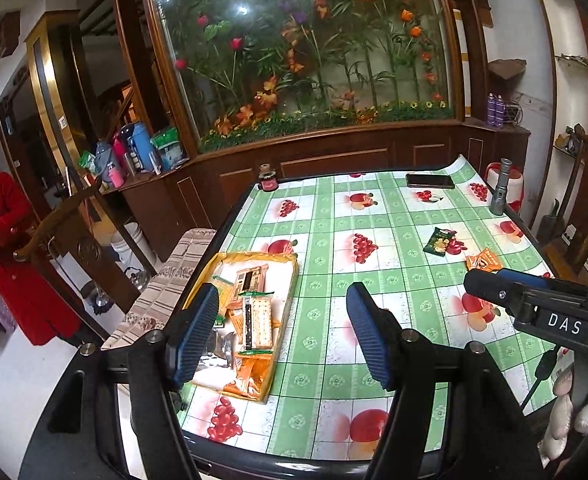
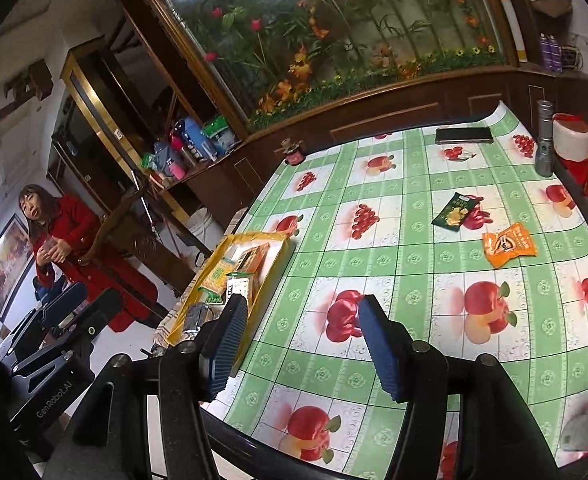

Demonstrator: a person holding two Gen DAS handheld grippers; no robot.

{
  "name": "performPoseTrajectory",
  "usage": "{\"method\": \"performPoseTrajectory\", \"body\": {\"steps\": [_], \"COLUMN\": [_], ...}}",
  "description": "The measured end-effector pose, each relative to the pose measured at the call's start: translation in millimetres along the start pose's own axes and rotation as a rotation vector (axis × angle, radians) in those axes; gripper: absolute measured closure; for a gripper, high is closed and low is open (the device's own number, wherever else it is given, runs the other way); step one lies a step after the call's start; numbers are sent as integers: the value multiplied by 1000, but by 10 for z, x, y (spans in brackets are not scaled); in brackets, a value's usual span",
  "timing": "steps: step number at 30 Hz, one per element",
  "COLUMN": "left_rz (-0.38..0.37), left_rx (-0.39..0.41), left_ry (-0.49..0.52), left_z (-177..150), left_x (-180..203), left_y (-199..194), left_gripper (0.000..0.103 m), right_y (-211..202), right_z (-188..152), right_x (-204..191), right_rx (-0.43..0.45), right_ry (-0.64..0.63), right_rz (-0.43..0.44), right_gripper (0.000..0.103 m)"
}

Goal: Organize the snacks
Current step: 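Move both tools back toward the green bag and orange bag on the table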

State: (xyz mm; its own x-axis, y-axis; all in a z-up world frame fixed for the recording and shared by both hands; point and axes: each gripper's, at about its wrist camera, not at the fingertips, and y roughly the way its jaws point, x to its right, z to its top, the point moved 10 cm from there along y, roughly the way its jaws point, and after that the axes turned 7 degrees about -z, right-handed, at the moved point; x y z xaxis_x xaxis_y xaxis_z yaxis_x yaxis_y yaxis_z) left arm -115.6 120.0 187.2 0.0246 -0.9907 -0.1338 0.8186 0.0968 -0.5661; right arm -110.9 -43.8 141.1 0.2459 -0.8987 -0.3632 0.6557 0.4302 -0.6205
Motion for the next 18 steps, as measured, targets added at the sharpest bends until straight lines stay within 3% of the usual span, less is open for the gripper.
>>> {"method": "performPoseTrajectory", "body": {"steps": [18], "left_rz": [2], "left_rx": [-52], "left_ry": [41], "left_z": [-24], "left_x": [251], "left_y": [179], "left_gripper": [33], "right_y": [149], "right_z": [10], "right_x": [401], "right_rx": [-24], "right_ry": [93], "right_rz": [-11], "right_gripper": [41]}}
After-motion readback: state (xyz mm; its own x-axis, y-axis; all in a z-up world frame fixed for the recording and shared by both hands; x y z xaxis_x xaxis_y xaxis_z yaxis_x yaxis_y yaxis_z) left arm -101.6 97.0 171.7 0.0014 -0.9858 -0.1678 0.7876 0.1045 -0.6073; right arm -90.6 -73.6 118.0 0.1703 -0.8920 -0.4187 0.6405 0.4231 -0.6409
